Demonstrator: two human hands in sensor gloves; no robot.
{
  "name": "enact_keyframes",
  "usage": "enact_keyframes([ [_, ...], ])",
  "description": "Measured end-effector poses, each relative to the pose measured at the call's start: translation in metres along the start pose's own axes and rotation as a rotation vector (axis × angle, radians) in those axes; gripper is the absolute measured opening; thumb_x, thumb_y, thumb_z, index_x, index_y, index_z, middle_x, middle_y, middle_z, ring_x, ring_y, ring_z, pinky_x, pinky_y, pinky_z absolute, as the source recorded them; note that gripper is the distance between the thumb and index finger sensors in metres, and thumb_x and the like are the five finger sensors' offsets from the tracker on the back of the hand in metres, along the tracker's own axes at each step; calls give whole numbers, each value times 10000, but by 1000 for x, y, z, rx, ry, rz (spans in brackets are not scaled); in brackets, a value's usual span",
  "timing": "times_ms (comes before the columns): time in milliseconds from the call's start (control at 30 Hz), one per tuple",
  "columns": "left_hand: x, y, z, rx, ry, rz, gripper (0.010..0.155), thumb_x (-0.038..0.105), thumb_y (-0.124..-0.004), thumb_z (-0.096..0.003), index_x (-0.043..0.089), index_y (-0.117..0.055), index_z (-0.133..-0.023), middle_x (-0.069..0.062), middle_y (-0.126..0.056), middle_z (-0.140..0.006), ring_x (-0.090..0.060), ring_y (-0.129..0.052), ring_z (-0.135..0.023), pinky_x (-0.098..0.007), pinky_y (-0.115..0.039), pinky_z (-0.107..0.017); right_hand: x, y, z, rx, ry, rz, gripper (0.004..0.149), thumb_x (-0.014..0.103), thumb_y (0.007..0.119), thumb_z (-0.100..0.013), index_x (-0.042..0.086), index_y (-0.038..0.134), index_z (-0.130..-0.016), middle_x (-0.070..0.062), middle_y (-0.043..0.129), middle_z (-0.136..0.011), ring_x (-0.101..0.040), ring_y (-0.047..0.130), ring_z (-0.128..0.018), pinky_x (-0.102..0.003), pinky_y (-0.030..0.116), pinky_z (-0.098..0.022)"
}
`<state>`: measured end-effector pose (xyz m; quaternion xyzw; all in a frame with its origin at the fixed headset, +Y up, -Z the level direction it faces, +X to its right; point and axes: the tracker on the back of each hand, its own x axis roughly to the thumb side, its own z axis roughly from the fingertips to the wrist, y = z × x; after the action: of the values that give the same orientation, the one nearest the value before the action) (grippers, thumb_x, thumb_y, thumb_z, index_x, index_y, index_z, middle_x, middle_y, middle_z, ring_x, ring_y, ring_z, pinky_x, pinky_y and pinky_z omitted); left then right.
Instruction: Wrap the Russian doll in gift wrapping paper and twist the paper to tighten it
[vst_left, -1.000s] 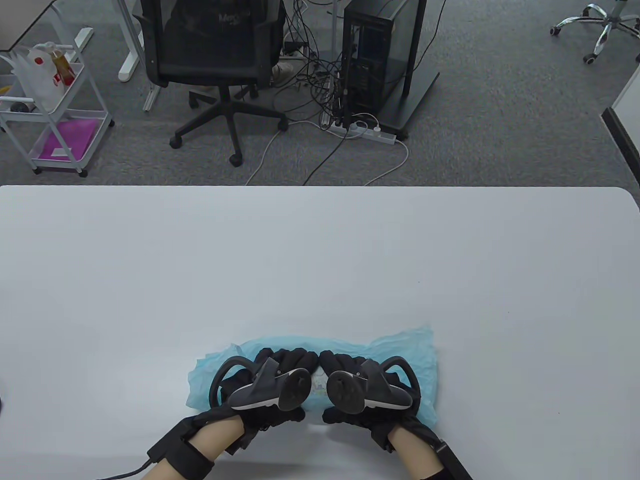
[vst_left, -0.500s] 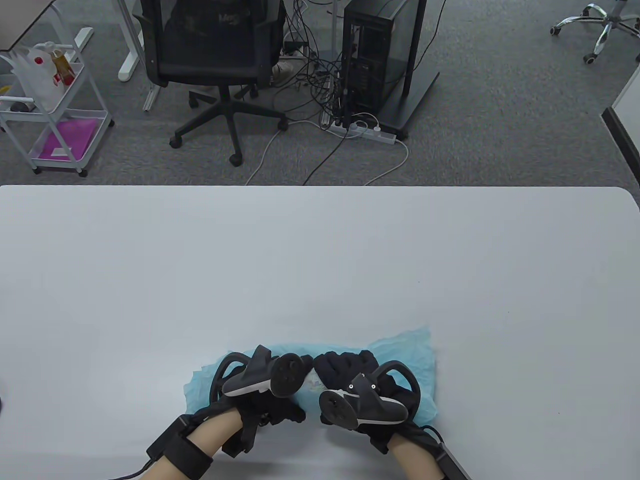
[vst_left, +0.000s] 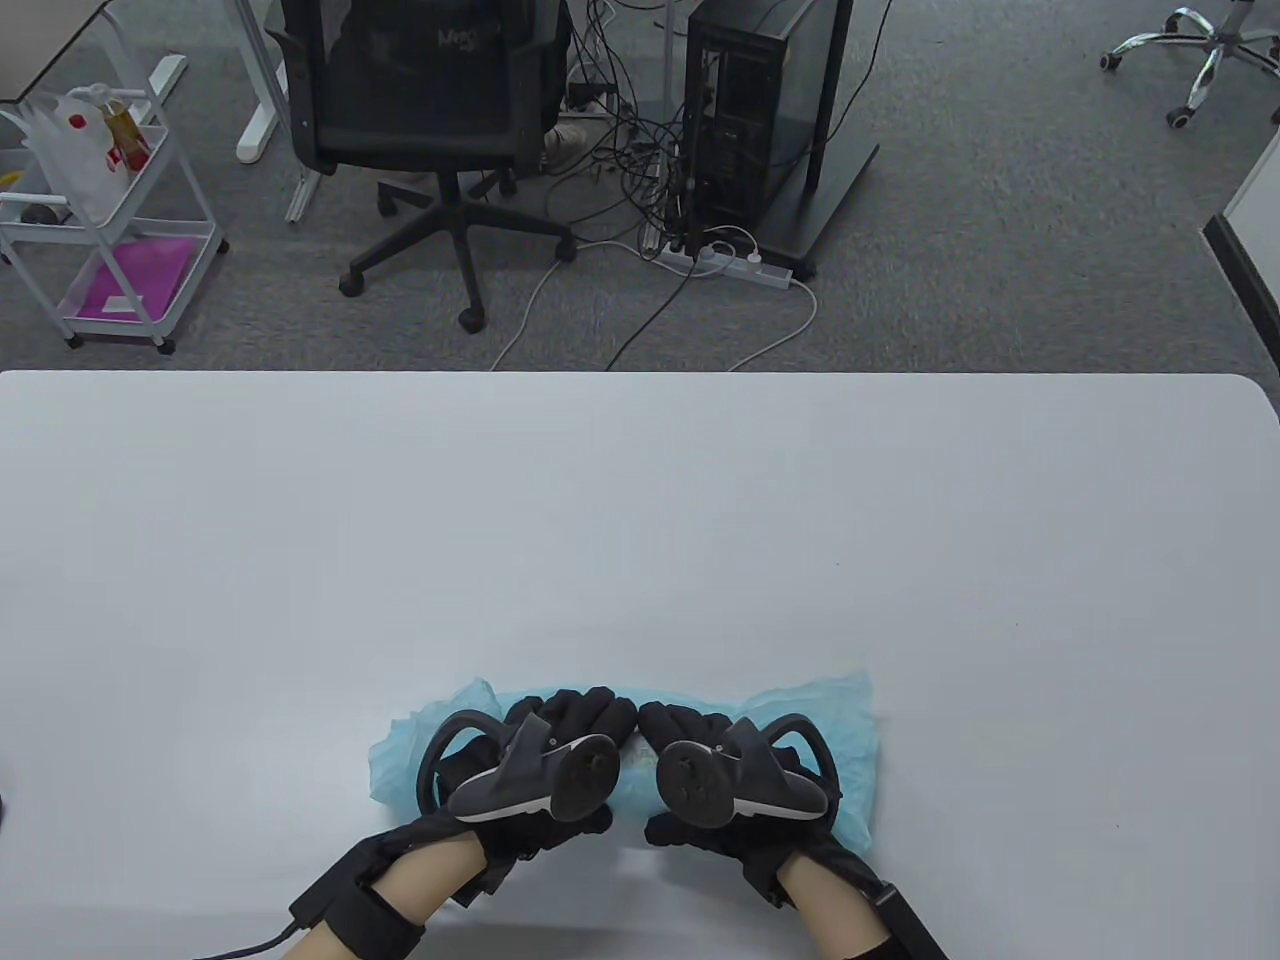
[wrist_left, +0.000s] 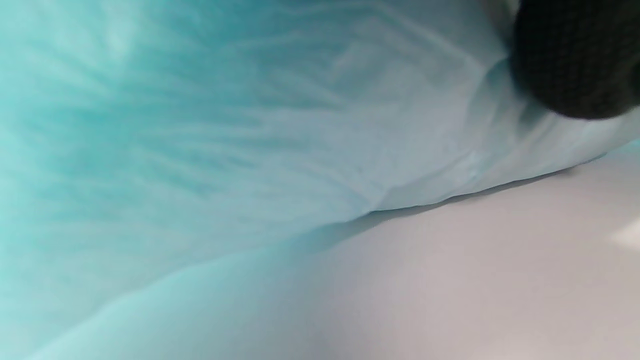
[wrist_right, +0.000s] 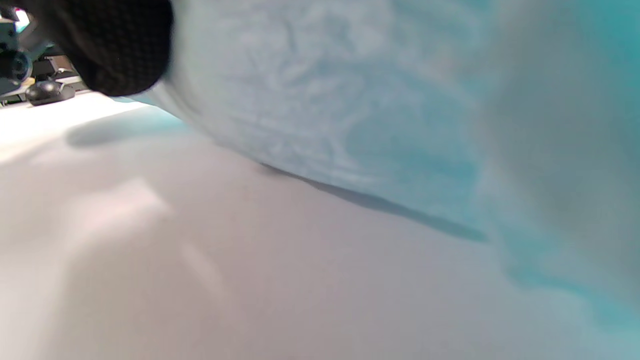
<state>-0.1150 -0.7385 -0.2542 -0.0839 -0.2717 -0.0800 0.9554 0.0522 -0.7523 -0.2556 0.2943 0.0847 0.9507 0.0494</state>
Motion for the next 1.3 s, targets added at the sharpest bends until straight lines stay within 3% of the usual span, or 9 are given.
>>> enact_keyframes([
  [100,4,-8,-4,-67,2,-43,1057,681,-820,-220,362,-227,-1034,83,-390,-1153,-211,-654,-1076,-445,-662,-753,-3,1,0,15,-13,-42,1020,641,810,-342,89,339,-1059,-136,593,-1100,-332,814,-910,-506,779,-581],
  [267,4,-11,-6,-60,9,-40,1009,619,-835,-258,374,-217,-1017,100,-423,-1127,-203,-706,-1017,-343,-736,-672,-4,2,1,15,-27,-68,1018,638,803,-349,86,331,-1063,-141,579,-1105,-339,797,-918,-539,743,-615],
  [400,-1,-13,-8,-93,9,5,1004,616,-834,-256,359,-237,-1021,87,-463,-1113,-212,-738,-996,-334,-758,-646,7,-3,6,-53,-34,68,985,619,794,-357,101,347,-1065,-131,570,-1117,-341,763,-969,-625,649,-671],
  [533,-13,-18,-12,-159,4,153,1006,619,-833,-257,335,-249,-1026,60,-483,-1105,-227,-755,-976,-334,-769,-624,22,-13,10,-117,-35,270,898,612,760,-369,153,409,-1057,-77,605,-1115,-312,762,-992,-636,620,-702],
  [700,-17,-20,-14,-195,-15,202,1005,624,-833,-252,339,-258,-1026,63,-489,-1104,-223,-759,-971,-331,-772,-618,20,-1,4,-5,-62,204,1027,618,792,-351,113,261,-1071,-122,467,-1157,-353,673,-1032,-652,591,-703],
  [800,-17,-21,-12,-172,-8,207,1003,620,-835,-257,350,-252,-1027,62,-438,-1124,-222,-729,-992,-373,-726,-679,20,-1,3,-28,-44,225,1023,596,818,-346,127,268,-1072,-113,503,-1144,-323,717,-1001,-615,625,-707],
  [967,-1,-13,-3,-13,36,-53,1016,648,-813,-256,377,-207,-1026,99,-355,-1150,-185,-631,-1083,-407,-640,-769,8,0,0,-25,-9,111,1019,607,820,-340,99,319,-1068,-128,564,-1119,-324,772,-957,-602,671,-679],
  [1067,9,-11,-2,-25,15,-150,1081,709,-800,-205,373,-183,-1027,99,-331,-1158,-183,-618,-1096,-413,-635,-778,-3,0,0,26,-37,-25,1019,623,819,-339,93,342,-1067,-133,590,-1106,-324,792,-933,-591,693,-659],
  [1300,5,-11,-9,-80,-6,9,1010,646,-838,-234,353,-273,-1019,85,-498,-1098,-190,-753,-988,-353,-721,-692,-7,1,2,40,-53,-65,1010,638,801,-348,90,354,-1069,-142,606,-1098,-326,806,-921,-590,698,-652],
])
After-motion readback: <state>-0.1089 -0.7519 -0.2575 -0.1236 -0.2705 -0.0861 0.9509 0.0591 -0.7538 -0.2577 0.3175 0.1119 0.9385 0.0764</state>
